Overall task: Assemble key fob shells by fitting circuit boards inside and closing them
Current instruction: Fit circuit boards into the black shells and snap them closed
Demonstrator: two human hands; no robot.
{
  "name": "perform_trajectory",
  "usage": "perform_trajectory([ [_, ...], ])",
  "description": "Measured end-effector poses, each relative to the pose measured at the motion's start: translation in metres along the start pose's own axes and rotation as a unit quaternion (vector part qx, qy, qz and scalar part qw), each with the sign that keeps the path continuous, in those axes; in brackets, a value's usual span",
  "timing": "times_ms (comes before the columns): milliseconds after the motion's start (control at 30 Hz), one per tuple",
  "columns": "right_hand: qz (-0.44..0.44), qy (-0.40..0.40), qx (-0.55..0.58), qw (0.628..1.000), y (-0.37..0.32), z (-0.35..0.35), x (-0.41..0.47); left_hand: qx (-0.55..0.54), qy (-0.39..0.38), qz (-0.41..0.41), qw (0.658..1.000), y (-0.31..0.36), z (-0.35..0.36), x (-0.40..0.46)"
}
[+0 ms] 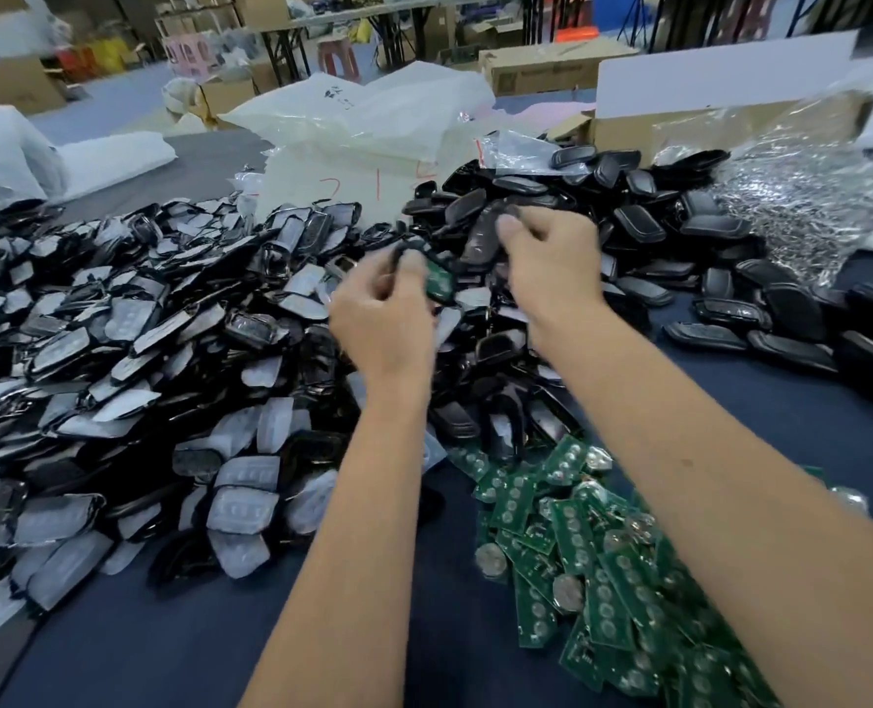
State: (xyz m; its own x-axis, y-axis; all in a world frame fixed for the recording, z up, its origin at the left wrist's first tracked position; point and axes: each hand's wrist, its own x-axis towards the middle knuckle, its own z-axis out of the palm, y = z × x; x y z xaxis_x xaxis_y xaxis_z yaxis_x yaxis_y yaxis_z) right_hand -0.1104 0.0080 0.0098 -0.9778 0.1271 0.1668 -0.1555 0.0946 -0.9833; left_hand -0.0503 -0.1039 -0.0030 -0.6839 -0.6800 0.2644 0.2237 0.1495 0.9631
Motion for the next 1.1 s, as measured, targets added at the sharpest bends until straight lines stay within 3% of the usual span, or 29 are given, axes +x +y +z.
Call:
perform_trajectory([
  [100,0.034,0.034,0.044,0.998,0.019,-0.058,0.0,0.09,-0.217,0.025,0.972,-0.008,0.026,-0.03],
  [233,0.038,0.082,0.052,0.995,0.034,-0.108,-0.009,0.203,-0.327,0.148,0.911,-0.023,0.046,-0.058],
  [300,0.027,0.059,0.036,0.997,0.044,-0.118,-0.017,0.234,-0.329,0.162,0.9,-0.028,0.048,-0.058],
  [467,-0.057,-0.049,-0.039,0.996,0.045,-0.125,-0.032,0.18,-0.258,0.151,0.937,-0.025,0.045,-0.052],
  [633,-0.078,-0.142,-0.072,0.984,0.045,-0.121,-0.039,0.002,-0.363,-0.019,0.931,-0.019,0.041,-0.054],
  [733,-0.054,-0.11,-0.031,0.992,0.045,-0.12,-0.04,-0.053,-0.357,-0.083,0.929,-0.016,0.04,-0.055],
  [933,0.041,-0.047,0.197,0.978,0.045,-0.12,-0.037,-0.14,-0.293,-0.17,0.93,-0.014,0.046,-0.062],
  [1100,-0.005,-0.026,0.106,0.994,0.048,-0.126,-0.035,-0.035,-0.348,-0.081,0.933,-0.017,0.044,-0.061],
])
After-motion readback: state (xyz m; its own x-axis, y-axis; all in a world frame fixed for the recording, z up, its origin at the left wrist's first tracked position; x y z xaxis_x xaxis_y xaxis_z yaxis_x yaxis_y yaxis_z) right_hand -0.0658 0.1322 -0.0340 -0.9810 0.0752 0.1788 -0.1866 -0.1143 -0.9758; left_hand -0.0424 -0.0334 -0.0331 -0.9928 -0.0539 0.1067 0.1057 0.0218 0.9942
